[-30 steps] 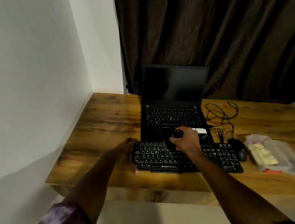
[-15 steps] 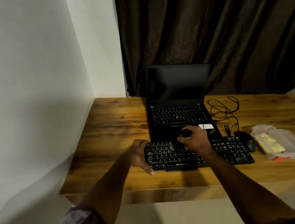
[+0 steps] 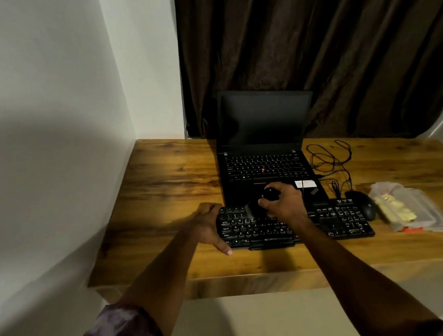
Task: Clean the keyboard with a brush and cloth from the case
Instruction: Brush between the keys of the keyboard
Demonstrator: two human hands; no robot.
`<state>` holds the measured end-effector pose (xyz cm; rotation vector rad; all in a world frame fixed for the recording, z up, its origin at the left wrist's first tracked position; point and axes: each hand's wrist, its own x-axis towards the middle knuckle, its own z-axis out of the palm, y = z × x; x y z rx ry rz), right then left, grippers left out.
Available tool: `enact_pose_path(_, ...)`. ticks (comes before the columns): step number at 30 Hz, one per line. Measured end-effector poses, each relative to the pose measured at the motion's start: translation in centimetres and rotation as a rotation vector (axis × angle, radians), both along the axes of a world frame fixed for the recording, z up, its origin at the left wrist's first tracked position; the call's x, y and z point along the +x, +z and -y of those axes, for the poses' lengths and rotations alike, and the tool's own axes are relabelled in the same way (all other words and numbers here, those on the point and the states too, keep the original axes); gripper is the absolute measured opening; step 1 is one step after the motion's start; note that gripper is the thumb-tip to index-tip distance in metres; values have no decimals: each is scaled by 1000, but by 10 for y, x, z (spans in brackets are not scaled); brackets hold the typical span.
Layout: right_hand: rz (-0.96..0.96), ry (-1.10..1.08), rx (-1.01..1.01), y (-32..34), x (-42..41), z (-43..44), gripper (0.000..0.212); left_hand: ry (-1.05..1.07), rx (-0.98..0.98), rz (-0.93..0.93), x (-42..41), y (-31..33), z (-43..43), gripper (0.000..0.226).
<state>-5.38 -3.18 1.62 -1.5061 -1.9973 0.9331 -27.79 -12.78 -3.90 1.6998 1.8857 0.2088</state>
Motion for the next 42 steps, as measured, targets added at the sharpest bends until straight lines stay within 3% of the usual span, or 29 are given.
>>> enact_pose_path(6, 126, -53, 143, 7, 15, 0, 41, 32, -27, 22, 0, 0, 0, 147)
enact_pose_path(14, 34, 43, 73, 5, -33, 16, 40, 27, -59, -28, 1, 3, 0, 147)
enact_pose_path(24, 119, -92, 128, 14, 34, -9, 41, 31, -66, -35, 4, 4, -2, 147)
enact_pose_path(27, 97, -81, 134, 15, 27, -7, 44, 19, -121, -88, 10, 13, -5, 140)
enact_pose_path(31, 15, -29, 56, 10, 9, -2, 47, 0, -175, -305, 23, 23, -9, 144)
enact_pose_path(37, 23, -78, 2, 5, 34, -11, 46, -65, -46, -293, 31, 16, -11, 146)
enact_pose_path(42, 127, -102, 132, 6, 66, -27, 47, -69, -47, -288, 31, 17, -11, 145)
